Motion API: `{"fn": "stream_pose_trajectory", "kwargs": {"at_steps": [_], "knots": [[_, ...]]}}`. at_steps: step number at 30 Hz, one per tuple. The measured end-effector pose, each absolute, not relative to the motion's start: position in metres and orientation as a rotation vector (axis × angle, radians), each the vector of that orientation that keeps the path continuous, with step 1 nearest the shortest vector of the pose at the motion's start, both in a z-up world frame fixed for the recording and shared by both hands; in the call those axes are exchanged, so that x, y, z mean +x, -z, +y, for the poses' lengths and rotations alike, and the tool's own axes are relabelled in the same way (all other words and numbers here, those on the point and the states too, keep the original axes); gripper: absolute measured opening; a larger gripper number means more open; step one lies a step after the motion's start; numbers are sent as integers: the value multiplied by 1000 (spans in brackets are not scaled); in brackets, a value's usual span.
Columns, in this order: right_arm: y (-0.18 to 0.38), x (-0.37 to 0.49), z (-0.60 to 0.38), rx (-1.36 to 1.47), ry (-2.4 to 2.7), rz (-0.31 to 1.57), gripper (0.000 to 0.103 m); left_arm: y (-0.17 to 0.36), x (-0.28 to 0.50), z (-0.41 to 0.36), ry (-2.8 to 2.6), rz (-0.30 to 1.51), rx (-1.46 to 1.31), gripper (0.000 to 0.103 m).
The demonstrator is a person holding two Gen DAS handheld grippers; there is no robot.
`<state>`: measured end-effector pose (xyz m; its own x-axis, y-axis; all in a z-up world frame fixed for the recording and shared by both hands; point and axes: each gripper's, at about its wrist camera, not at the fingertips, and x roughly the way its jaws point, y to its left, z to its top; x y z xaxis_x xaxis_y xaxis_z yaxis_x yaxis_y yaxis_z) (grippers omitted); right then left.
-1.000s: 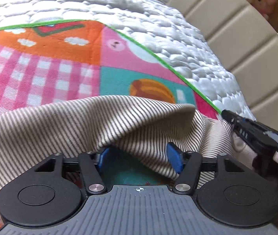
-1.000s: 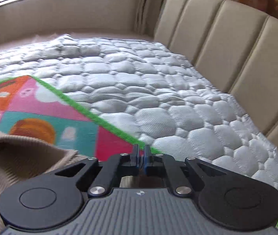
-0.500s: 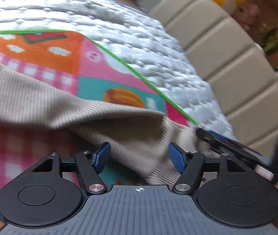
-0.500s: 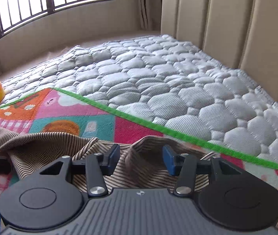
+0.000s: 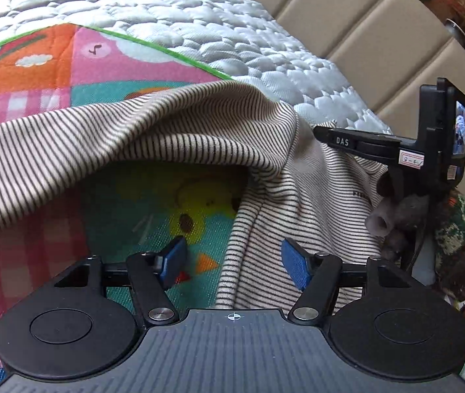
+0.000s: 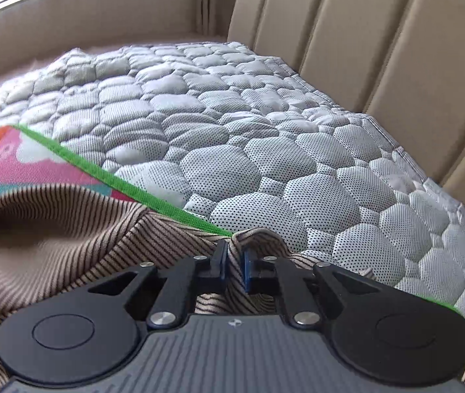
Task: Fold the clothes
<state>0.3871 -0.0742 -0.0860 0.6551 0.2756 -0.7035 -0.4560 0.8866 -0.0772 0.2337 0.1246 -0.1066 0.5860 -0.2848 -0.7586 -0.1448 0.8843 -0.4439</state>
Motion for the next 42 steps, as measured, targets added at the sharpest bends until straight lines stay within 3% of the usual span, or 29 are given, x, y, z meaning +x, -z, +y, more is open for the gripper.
{"fn": "stream_pose_trajectory", "kwargs": {"at_steps": [2,4,6,7,10,12,14,17,24,28,30,32,34,36,38,42], "knots": [[66,363,-96,-213,-421,724,18,105,233,125,85,952,-496,69],[47,338,-119,-168,-423,699,47,104,232,124,85,954,-491,70],[32,308,-145,-140,-421,684,59,101,230,121,102,959,-484,76],[29,291,-161,-119,-400,707,59,100,229,119,115,961,-484,80],[27,245,-212,-54,-324,782,66,99,225,110,181,969,-472,79],[31,226,-242,-36,-257,811,69,98,221,96,193,965,-390,71],[38,215,-266,-38,-183,817,69,97,215,77,153,951,-221,49],[46,204,-299,1,-86,826,69,96,203,52,96,934,6,37],[65,211,-376,409,129,846,69,87,169,38,-6,1069,94,34],[84,206,-430,705,245,842,49,84,149,48,-13,1128,23,35],[98,204,-451,872,244,830,49,82,144,51,-12,1126,-15,38],[110,207,-463,994,235,806,49,81,143,55,8,1109,-82,62],[120,213,-471,1048,239,791,49,79,144,59,44,1089,-158,73],[127,221,-474,1054,240,785,49,76,145,56,93,1052,-185,76],[129,229,-473,1036,234,768,49,72,147,50,149,1013,-195,91],[122,245,-468,886,211,746,46,67,150,34,250,965,-218,98]]}}
